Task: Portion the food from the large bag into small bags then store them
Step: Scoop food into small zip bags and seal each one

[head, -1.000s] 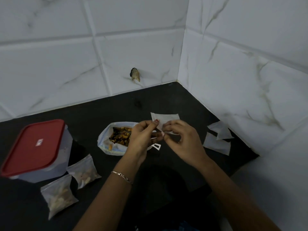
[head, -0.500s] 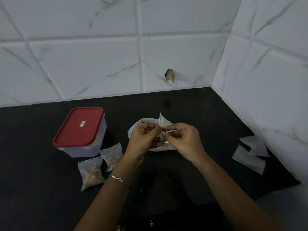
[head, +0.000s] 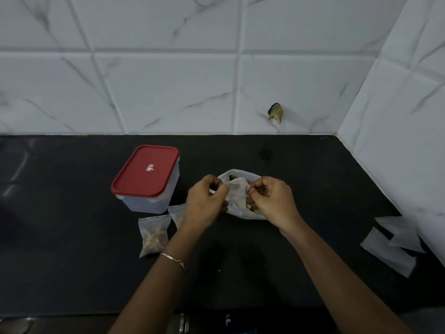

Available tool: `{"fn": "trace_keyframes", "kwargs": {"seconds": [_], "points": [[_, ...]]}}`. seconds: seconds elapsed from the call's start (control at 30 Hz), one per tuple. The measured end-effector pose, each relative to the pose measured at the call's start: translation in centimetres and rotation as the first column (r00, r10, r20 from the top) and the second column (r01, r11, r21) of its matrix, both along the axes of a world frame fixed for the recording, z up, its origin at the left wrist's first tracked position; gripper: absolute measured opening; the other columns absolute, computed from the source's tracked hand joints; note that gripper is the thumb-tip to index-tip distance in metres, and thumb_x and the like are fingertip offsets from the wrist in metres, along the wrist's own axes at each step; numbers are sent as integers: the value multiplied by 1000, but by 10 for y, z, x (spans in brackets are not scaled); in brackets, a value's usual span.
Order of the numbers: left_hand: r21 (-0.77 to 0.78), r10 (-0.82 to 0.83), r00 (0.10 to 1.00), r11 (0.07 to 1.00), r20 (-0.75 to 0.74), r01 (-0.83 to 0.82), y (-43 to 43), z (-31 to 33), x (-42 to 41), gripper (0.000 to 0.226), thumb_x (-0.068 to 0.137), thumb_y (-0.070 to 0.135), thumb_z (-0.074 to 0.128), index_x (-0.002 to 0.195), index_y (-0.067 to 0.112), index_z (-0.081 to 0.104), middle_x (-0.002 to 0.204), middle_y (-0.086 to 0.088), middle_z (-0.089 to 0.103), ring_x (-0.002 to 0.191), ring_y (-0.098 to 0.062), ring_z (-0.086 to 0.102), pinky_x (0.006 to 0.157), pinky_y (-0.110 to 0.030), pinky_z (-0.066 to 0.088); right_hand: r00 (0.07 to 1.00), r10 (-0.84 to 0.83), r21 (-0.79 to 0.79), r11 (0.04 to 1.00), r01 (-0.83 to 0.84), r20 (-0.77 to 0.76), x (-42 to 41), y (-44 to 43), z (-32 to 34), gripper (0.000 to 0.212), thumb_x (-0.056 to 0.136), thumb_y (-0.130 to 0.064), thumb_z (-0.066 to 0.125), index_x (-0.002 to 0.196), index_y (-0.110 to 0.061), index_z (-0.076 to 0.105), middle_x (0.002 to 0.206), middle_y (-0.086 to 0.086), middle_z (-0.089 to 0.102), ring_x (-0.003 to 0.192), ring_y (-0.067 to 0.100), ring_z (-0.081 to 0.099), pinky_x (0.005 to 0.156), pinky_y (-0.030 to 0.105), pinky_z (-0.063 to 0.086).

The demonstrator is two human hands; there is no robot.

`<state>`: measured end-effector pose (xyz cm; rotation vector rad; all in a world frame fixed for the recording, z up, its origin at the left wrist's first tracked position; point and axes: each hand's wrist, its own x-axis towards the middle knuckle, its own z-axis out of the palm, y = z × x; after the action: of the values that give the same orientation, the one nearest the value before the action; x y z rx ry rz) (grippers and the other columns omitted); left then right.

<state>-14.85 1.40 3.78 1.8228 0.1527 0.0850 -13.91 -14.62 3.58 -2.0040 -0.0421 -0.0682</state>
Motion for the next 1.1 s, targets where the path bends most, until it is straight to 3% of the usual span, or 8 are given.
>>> {"fn": "trace_keyframes", "kwargs": {"seconds": [0.13,0.23,0.37,0.53,0.8,0.9,0.97,1.1], "points": [[140,39,998,989,40,-44,3,-4,-3,9,88,20,58,80,14,60,76,-5,66,69,-22,68,64,-39,59,987,123,-111,988,-111,108,-2,-1,5,23,87,-5,64,83,-22,49,78,3,63,70,17,67,67,41,58],[272,46,998,961,30,-52,4,-5,-3,11,90,21,56,79,20,58,73,-5,64,69,-21,65,63,-35,53,928,331,-404,882,-242,169,-5,1,12,24,92,-7,52,83,-28,59,85,-13,55,72,6,57,62,28,47],[398,-42,993,917,113,-6,4,-3,-8,10,90,21,58,80,22,58,72,2,60,63,-9,57,57,-22,46,960,243,-605,788,-113,137,-2,6,13,24,97,-22,48,93,-31,70,94,-19,50,74,1,51,56,13,34],[550,-177,950,835,258,7,0,-7,-19,10,82,22,63,75,20,58,70,9,55,64,-5,54,58,-23,46,969,57,-500,863,72,239,-1,10,11,14,89,-27,59,83,-22,71,78,-8,64,69,5,57,55,11,38],[647,-266,889,761,374,-44,0,-21,-24,14,78,39,60,82,29,51,82,13,53,73,-2,50,62,-19,41,994,82,-510,860,-34,72,-4,3,-1,18,88,-36,65,102,-27,72,93,-12,71,78,0,60,63,9,40],[715,-327,894,699,307,10,4,-38,-20,65,68,59,63,121,24,47,125,6,46,115,-10,41,93,-22,39,994,107,-376,921,-105,-15,-1,-1,-3,17,84,-22,71,101,-25,72,100,-12,70,83,-2,60,74,11,46],[762,-353,904,646,242,49,4,-48,-16,101,64,69,62,144,16,29,148,-1,31,140,-17,25,115,-36,25,989,127,-253,957,-141,-72,0,-1,-5,18,80,-14,74,94,-24,73,98,-10,70,85,1,64,79,20,53],[740,-348,912,668,219,77,-3,-54,-6,100,69,68,57,148,15,26,144,1,44,138,-15,35,118,-51,17,970,187,-111,973,-205,-154,-4,0,-8,24,78,-4,71,89,-25,69,89,-8,70,84,6,67,78,30,58]]}}
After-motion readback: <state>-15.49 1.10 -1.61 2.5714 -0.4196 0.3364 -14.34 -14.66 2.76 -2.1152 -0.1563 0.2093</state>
